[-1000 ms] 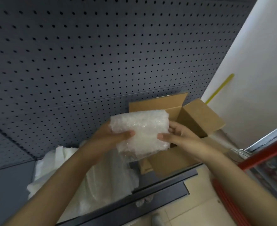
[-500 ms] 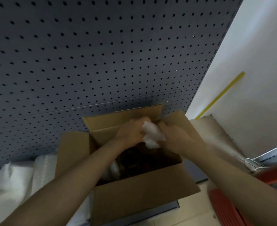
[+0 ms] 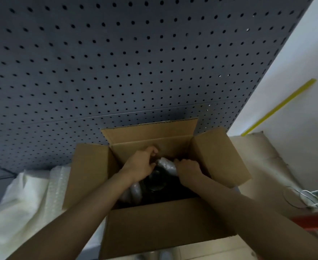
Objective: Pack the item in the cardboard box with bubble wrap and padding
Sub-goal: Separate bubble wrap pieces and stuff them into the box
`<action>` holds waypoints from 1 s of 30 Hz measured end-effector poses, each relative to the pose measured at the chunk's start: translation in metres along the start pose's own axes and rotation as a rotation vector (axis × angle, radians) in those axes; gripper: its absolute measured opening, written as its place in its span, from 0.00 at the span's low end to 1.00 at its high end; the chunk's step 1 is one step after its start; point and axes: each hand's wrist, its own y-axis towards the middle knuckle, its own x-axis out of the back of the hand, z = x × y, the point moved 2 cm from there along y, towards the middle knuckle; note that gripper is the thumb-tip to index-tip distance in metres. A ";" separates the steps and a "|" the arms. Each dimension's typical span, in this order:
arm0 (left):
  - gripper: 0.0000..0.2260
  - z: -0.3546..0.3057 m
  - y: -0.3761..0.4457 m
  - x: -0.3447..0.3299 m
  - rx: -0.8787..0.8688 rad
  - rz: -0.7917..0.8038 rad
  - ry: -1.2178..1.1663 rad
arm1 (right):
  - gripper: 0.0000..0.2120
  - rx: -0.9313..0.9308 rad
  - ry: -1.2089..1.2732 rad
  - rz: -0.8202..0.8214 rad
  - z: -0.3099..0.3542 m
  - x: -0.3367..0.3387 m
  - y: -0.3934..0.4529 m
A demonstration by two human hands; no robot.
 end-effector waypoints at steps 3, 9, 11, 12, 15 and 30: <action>0.20 0.003 -0.013 0.006 -0.017 -0.023 0.006 | 0.25 0.017 -0.040 0.117 -0.005 0.001 0.011; 0.17 0.010 -0.055 0.029 -0.062 -0.121 -0.032 | 0.27 0.033 -0.089 0.297 0.001 0.002 0.014; 0.16 0.015 -0.073 0.041 -0.082 -0.168 -0.063 | 0.35 0.069 0.013 0.369 0.006 0.010 0.011; 0.15 0.017 -0.080 0.047 -0.089 -0.187 -0.071 | 0.36 0.042 0.051 0.424 0.004 0.015 0.010; 0.13 0.034 -0.103 0.067 -0.096 -0.276 -0.051 | 0.25 -0.074 0.012 0.451 -0.003 0.031 0.002; 0.07 0.275 -0.235 0.172 0.310 -0.498 0.038 | 0.18 0.254 0.496 -0.305 0.243 0.163 -0.087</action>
